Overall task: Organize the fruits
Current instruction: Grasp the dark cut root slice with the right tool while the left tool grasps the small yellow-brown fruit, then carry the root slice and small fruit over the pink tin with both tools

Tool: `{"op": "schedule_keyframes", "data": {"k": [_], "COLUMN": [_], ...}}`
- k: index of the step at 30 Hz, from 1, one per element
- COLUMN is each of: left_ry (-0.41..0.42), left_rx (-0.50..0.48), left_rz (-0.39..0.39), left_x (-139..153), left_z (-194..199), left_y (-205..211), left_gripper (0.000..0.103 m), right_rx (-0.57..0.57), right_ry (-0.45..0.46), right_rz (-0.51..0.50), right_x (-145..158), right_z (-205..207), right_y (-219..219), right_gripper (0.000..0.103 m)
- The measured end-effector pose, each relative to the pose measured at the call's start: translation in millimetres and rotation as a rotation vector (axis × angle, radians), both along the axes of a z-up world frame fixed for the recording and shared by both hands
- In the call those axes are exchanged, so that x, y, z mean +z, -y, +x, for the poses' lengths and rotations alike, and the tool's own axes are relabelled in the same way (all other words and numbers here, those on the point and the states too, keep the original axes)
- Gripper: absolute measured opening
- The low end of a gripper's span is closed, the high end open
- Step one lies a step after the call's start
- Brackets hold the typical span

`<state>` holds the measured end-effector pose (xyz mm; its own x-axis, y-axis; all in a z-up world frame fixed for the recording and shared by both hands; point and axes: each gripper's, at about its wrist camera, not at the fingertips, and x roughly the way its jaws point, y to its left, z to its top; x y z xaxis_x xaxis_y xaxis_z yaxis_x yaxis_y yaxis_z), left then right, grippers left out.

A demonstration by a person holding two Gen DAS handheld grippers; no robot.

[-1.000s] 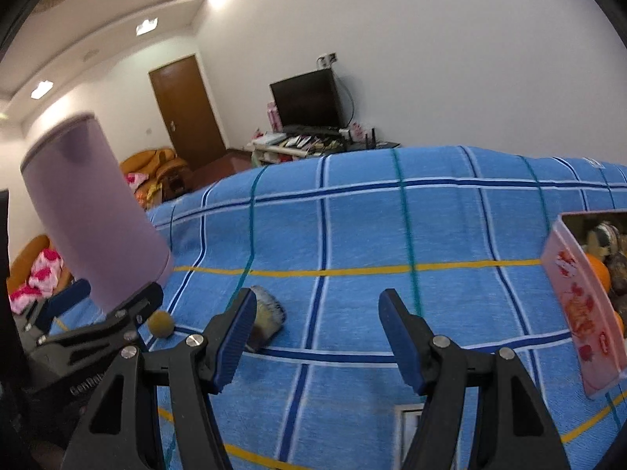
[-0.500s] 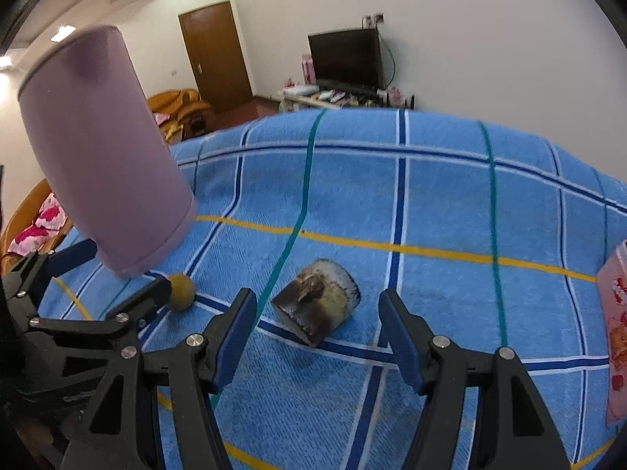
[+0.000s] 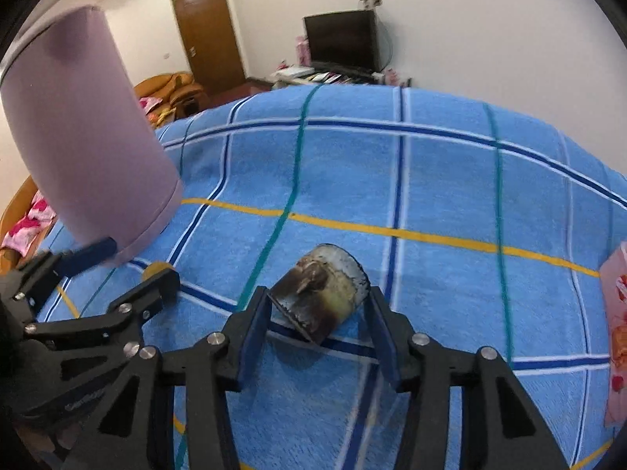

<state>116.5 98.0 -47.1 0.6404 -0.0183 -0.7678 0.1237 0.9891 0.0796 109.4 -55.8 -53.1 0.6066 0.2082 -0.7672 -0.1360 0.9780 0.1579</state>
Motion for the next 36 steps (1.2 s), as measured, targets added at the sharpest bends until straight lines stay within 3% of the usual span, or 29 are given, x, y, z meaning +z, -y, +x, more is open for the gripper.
{"op": "schedule_keyframes", "data": {"k": [5, 8, 15, 25, 30, 36], "left_ry": [-0.023, -0.025, 0.029, 0.233, 0.296, 0.315], "left_rx": [-0.027, -0.069, -0.067, -0.028, -0.019, 0.008], "left_rz": [-0.007, -0.028, -0.021, -0.001, 0.008, -0.003], "left_x": [-6.8, -6.4, 0.6, 24.2, 31.2, 35.7], "left_z": [5.1, 4.7, -5.0, -41.5, -48.1, -55.5], "left_y": [8.0, 12.7, 13.3, 17.9, 21.8, 25.1], "left_gripper": [0.045, 0.028, 0.028, 0.028, 0.028, 0.028], "right_rx": [-0.034, -0.036, -0.068, -0.076, -0.093, -0.111], "right_ry": [0.113, 0.156, 0.244, 0.432, 0.442, 0.427], "right_rz": [-0.026, -0.046, -0.06, -0.146, -0.149, -0.134], "right_x": [17.2, 24.4, 35.2, 52.8, 54.3, 54.8], "right_z": [-20.9, -30.6, -46.7, -76.4, -80.4, -82.9], "right_y": [4.3, 4.1, 7.9, -6.2, -2.8, 6.6], "right_gripper": [0.051, 0.051, 0.051, 0.051, 0.051, 0.051]}}
